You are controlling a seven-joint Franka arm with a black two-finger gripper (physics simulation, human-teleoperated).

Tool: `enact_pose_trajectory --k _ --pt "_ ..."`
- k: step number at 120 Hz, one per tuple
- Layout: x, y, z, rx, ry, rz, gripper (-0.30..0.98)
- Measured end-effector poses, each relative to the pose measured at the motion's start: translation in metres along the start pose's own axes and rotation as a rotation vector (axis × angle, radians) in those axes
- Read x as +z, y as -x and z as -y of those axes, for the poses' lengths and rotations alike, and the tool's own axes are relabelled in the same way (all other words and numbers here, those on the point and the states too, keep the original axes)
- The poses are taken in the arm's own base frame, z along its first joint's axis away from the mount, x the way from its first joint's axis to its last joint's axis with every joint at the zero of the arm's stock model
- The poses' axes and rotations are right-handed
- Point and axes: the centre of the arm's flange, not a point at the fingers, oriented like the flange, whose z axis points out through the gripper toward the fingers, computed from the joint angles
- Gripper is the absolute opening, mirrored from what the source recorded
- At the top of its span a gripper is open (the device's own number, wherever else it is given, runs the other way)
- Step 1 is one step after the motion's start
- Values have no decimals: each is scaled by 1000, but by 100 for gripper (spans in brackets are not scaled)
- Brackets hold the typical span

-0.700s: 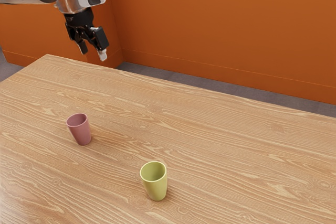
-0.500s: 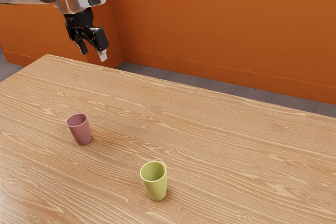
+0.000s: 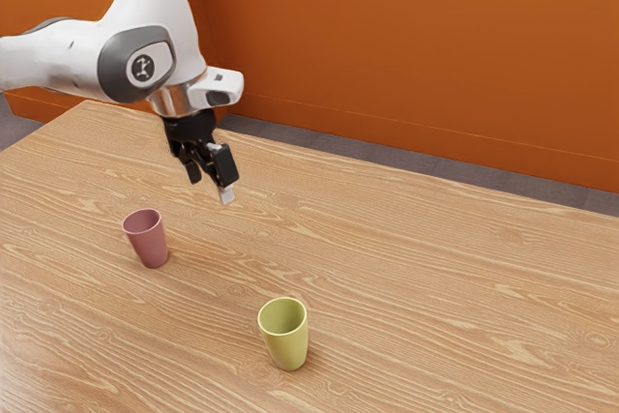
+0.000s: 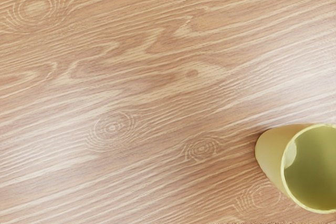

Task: Place the right cup onto the left cup

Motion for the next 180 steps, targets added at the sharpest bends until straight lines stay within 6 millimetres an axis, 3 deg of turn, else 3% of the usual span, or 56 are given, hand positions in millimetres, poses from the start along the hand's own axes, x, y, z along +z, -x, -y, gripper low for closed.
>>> enact_pose_trajectory --k 8,15,40,57,77,121,130,153,180 --pt "9 -1 -24 38 -4 4 69" --pt "31 1 -35 53 -5 21 69" --pt "101 7 -33 30 7 46 69" --pt "115 11 -58 59 2 16 69" --pt "145 24 -88 98 3 11 69" --pt "194 9 -85 66 22 5 68" --pt "200 8 -86 63 24 6 59" --pt "202 6 -97 68 21 -3 15" --pt "200 5 -106 72 17 -11 -3"
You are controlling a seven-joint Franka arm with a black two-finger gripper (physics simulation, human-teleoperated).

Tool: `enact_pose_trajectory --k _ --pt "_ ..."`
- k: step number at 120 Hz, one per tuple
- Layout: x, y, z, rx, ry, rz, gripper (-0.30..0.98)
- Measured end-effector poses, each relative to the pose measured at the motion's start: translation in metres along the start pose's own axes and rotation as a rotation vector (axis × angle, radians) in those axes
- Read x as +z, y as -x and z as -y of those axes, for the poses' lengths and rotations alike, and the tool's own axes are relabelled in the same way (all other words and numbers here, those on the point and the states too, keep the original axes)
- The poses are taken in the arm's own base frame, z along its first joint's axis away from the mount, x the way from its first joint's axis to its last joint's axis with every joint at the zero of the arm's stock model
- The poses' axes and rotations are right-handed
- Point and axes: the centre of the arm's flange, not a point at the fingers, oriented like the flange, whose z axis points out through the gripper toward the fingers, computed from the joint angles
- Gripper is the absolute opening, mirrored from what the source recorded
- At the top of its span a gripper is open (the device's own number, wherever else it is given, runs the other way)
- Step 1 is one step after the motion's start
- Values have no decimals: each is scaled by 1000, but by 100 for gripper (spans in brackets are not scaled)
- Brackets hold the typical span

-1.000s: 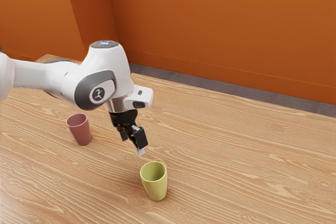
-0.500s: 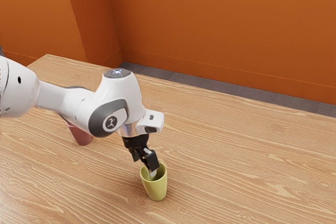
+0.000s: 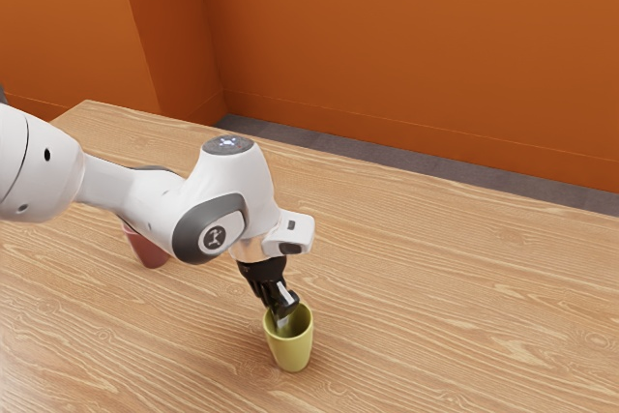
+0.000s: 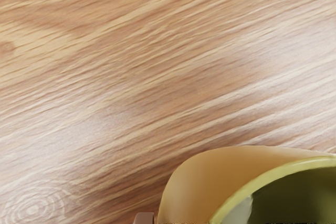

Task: Place the right cup onto the left cup

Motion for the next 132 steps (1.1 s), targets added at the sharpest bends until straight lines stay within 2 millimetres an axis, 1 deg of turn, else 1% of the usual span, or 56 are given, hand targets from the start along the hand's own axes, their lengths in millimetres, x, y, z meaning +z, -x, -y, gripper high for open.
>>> enact_pose_trajectory --k 15,22,35,48,54,70,81,91,110,122,132 --pt "-5 0 1 -8 -3 -10 -7" --pt "-15 0 0 -11 -8 -26 -8" --pt "-44 3 -1 -15 -23 -71 -9" --pt "-82 9 -4 -18 -38 -115 -9" --pt "-100 13 0 -32 -45 -131 -10" --pt "-137 29 34 -111 -53 -152 -10" --pt "-157 40 55 -157 -62 -156 -10" --pt "-172 49 79 -202 -69 -156 -10" --pt "-209 70 149 -319 -84 -147 -10" --pt "-226 82 182 -374 -90 -130 -10" --pt "-238 87 209 -414 -94 -119 -10"
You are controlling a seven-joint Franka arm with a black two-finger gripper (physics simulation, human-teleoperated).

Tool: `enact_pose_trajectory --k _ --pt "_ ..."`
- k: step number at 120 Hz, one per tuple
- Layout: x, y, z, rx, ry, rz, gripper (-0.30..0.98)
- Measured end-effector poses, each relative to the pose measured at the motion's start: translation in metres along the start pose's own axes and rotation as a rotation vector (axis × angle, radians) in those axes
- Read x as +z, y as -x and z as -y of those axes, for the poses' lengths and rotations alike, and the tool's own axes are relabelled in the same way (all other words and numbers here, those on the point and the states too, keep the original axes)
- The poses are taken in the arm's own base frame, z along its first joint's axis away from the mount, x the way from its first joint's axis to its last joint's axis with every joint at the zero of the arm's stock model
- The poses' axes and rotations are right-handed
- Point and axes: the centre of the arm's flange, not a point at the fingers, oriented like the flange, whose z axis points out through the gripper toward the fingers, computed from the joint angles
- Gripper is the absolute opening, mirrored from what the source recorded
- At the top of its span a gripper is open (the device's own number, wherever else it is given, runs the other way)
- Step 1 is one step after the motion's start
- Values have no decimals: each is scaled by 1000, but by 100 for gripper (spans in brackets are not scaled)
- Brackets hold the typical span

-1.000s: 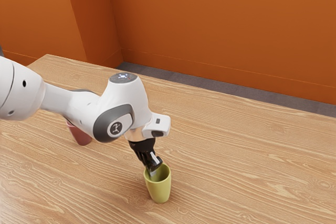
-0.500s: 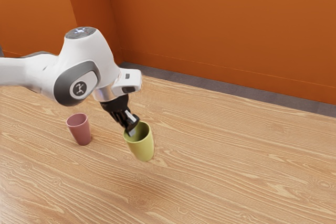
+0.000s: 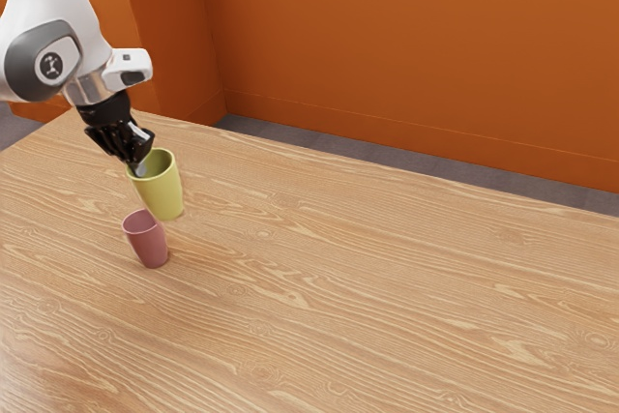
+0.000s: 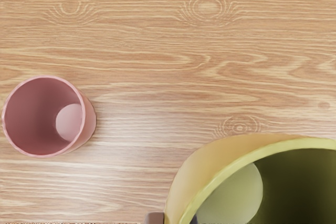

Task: Place the right cup onto the left cup

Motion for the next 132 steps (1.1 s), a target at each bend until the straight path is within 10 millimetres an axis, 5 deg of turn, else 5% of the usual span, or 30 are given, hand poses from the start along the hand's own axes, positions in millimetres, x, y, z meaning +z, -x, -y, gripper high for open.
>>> enact_pose_trajectory --k 30,60,101,132 --pt "1 -24 63 -60 -27 38 -10" --pt "29 -27 110 -83 -37 93 -10" --pt "68 -55 132 -71 -13 106 -10" --pt "89 -56 152 -70 0 97 -10"
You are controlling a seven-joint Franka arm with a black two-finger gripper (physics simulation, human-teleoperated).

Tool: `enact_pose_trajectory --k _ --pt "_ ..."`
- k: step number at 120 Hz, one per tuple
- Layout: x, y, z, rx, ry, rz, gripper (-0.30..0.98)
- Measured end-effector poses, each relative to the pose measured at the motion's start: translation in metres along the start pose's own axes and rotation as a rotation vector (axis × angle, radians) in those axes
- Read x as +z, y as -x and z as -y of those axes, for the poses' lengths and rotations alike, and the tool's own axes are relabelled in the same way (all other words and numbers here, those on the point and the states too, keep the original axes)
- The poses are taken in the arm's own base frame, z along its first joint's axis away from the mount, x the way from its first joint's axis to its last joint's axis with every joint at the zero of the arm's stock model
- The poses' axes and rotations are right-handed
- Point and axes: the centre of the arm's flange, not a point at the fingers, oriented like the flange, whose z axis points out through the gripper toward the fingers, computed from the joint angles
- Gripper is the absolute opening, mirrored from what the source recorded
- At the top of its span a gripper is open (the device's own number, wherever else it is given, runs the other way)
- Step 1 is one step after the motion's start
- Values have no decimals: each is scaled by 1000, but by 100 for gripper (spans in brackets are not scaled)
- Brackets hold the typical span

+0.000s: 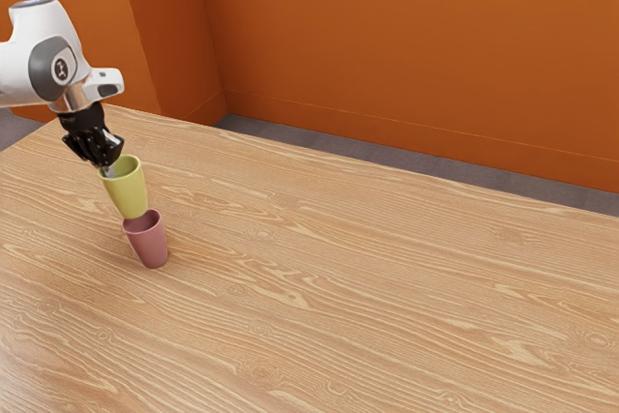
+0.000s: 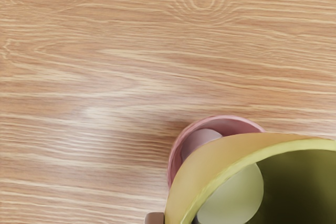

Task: Place the right cup onto the left cup

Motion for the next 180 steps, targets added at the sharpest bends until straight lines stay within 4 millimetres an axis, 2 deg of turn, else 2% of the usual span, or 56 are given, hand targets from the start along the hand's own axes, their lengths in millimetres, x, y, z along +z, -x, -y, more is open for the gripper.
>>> enact_pose_trajectory --k 30,72,78,94,105,115,131,145,164,180 --pt "15 -5 0 30 2 5 -10" --pt "46 -9 -1 48 15 40 -10" --pt "49 -9 -2 50 17 43 -5" --pt "50 -10 -2 48 33 34 25" --pt "45 -9 -2 51 38 23 40" --pt "27 -3 -4 56 48 -2 49" --pt "-4 21 -17 78 78 -39 58" --pt "-24 27 -34 124 79 -48 63" --pt "-29 25 -55 188 54 -22 66" --pt "-39 7 -75 235 30 -30 67"
